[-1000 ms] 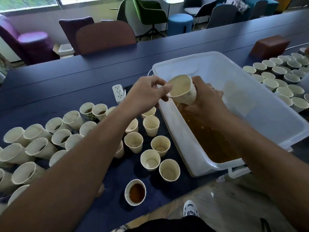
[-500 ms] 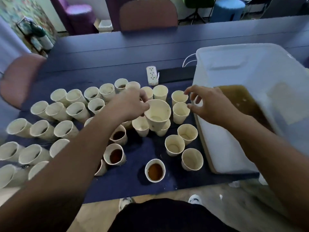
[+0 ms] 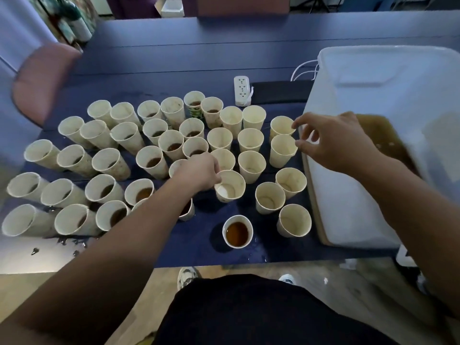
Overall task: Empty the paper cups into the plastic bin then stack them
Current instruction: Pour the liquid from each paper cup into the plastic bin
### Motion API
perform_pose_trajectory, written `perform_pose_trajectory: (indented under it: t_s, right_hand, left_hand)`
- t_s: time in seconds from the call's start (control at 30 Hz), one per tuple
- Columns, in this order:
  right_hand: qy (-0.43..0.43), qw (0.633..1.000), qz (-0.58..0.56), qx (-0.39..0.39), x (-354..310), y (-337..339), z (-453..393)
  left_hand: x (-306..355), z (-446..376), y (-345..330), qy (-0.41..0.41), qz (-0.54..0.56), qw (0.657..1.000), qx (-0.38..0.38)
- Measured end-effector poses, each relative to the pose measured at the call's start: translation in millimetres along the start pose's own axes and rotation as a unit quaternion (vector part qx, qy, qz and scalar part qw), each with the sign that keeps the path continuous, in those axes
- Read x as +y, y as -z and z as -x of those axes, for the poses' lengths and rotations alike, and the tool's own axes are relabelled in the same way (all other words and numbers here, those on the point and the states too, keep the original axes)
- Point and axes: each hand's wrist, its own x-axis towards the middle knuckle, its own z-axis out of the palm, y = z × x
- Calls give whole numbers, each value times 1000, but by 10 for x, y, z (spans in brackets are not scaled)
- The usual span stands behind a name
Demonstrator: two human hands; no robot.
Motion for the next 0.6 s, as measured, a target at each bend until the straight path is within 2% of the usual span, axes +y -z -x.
perform_pose_trajectory:
  t_s: [0.2,0.43,0.6]
  right_hand:
    - [4,1000,-9,5,36,-10,-3]
    - [14,1000,-8,12,51,-1,-23]
    - [14,1000,-1,9,54,-32,-8]
  left_hand:
    - [-24,170,-94,0,-22,999,29]
    - [39,383,-405,-11,-92,992,-90]
    - [14,390,-674,-22,-108,987,-113]
